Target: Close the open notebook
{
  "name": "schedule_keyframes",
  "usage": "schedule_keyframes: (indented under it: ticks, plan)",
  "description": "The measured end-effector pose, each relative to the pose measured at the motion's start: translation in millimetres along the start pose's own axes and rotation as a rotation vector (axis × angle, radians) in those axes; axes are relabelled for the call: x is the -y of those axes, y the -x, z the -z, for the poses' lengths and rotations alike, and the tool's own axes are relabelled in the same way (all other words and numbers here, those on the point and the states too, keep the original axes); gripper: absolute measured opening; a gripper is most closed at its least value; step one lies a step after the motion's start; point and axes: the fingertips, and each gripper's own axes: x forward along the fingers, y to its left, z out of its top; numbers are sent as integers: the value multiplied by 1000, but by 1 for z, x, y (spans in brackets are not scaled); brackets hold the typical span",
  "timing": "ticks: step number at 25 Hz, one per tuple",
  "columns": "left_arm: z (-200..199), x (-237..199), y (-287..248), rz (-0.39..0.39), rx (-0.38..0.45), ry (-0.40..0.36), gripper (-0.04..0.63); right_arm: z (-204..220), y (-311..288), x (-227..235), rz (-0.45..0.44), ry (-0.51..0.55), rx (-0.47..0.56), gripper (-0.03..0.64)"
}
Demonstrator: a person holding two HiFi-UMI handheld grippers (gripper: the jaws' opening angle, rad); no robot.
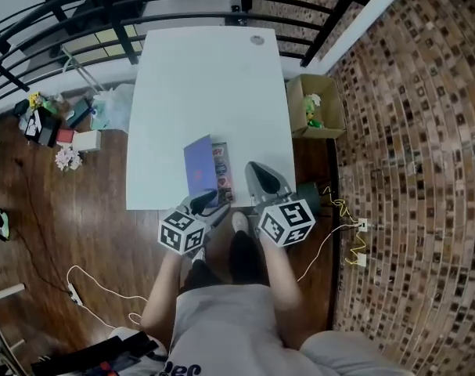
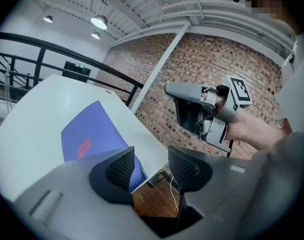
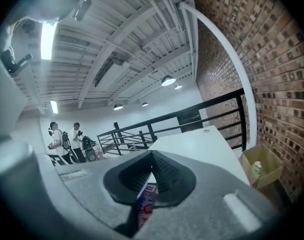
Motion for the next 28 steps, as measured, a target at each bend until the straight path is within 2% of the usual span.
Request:
schedule_keyframes:
  ticks: [8, 17, 18, 20, 26, 28]
  plan:
    - [34, -4, -68, 13, -149, -14, 242, 9, 27, 44, 75, -39, 2, -11]
    - [74, -32, -91, -110, -290, 37, 231, 28, 36, 61, 91, -78, -9, -11]
    - [79, -35, -91, -128, -315, 37, 209, 30, 37, 61, 90, -82, -10, -11]
    - [87, -39, -91, -153, -349, 31, 103, 34, 40, 59, 90, -89, -9, -11]
    - [91, -38, -94, -160, -352, 28, 67, 28, 48, 43, 92, -82, 9, -11]
    - [88, -33, -92, -147, -323, 22, 50, 22, 53, 32, 95, -68, 22, -11]
